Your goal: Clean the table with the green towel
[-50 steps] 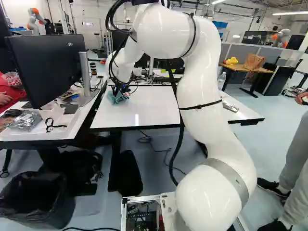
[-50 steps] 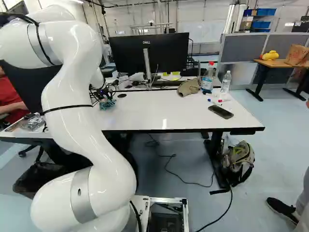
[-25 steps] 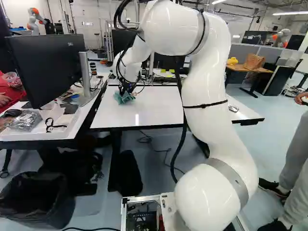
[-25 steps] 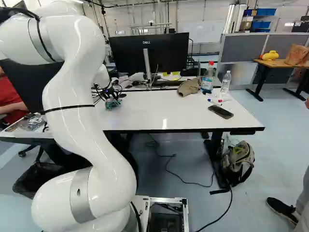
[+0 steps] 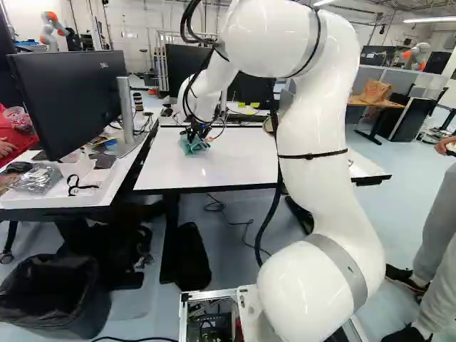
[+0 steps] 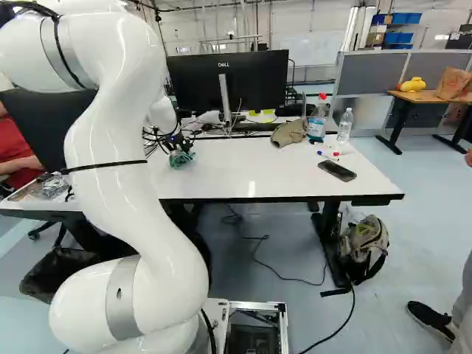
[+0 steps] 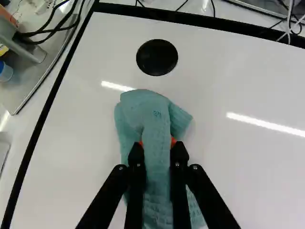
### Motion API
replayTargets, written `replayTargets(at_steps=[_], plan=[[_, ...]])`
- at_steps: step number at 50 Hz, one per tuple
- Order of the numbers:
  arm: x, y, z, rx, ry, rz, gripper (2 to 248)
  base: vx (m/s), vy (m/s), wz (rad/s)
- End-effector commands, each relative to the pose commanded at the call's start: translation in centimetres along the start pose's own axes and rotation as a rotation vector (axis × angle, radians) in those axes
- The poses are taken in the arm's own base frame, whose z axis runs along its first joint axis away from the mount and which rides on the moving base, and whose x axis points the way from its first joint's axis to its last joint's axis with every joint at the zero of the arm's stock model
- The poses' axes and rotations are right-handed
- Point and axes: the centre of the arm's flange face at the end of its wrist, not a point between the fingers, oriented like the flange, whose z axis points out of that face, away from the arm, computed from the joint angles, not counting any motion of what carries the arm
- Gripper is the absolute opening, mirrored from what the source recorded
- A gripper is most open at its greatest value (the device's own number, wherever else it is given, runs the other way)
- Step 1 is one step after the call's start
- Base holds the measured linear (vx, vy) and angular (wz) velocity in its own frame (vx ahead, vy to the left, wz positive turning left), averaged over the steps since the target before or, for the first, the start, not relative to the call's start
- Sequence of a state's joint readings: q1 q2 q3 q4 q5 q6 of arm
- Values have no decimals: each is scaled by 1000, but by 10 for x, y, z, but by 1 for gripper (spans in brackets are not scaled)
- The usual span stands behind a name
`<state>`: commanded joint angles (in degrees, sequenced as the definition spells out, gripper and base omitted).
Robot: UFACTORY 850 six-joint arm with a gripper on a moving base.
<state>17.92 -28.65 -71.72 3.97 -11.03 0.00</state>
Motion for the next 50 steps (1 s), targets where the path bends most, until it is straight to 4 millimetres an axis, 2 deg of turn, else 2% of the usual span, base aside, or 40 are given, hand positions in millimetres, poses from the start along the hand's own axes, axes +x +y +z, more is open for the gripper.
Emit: replayTargets(at_steps=[8,20,32,50], plan=[[-10,4,-8,-4,-10,5,59,0,0,0],[-27,0,-19,0,-25,-2,59,0,0,0],[-27,0,-21,0,-22,-2,59,0,0,0],[-21,-1,-42,2,10,-2,59,0,0,0]])
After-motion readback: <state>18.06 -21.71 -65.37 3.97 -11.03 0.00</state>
